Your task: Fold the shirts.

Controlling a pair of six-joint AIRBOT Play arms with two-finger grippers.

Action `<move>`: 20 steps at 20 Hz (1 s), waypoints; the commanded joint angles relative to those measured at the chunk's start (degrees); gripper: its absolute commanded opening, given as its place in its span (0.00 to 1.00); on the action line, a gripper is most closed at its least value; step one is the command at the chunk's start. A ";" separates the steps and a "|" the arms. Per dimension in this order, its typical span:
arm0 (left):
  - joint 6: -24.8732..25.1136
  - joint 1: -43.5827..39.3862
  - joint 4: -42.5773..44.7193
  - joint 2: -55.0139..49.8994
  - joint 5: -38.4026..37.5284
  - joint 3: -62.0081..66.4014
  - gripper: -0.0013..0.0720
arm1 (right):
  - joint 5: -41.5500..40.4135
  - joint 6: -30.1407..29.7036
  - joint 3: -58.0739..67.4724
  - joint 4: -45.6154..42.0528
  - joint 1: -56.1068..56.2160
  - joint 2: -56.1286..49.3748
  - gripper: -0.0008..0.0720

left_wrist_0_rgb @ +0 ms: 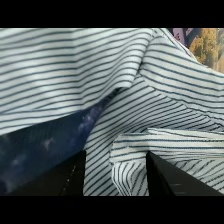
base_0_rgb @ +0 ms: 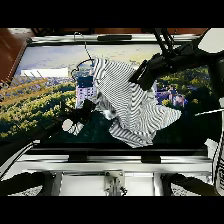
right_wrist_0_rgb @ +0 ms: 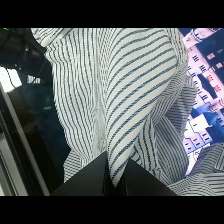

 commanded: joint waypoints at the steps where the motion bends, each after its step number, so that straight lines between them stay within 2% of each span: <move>1: -0.66 -1.97 -3.63 -0.96 2.47 -0.02 0.63 | -0.09 0.02 0.04 0.00 -0.04 0.02 0.09; 3: -1.18 -3.32 -4.90 -0.98 6.19 -0.02 0.63 | -0.20 0.02 0.04 -0.02 -0.04 0.02 0.09; 4: -1.70 -3.76 -5.51 -0.98 8.07 -0.02 0.58 | -0.20 0.02 0.04 0.00 -0.04 0.02 0.09; 5: -1.79 -4.00 -5.70 -1.01 9.33 -0.02 0.43 | -0.20 0.02 0.04 0.02 -0.02 0.02 0.09; 9: -2.19 -4.02 -5.97 -1.55 13.46 -0.02 0.10 | -0.15 0.04 0.04 0.02 -0.04 0.02 0.09; 12: -1.51 -2.01 -5.92 -0.15 15.30 -0.04 0.10 | 0.04 0.35 0.04 0.04 -0.09 0.07 0.09; 16: 11.98 7.74 -5.92 5.42 12.98 -0.04 0.09 | 0.35 0.44 0.04 -0.20 -0.09 2.67 0.09; 18: 14.80 13.31 -5.90 8.76 12.52 -0.04 0.09 | 1.99 0.85 0.04 0.11 -0.04 4.07 0.09; 20: 14.88 17.29 -5.90 11.28 12.55 -0.02 0.09 | 5.20 2.16 0.04 1.29 -0.04 4.61 0.09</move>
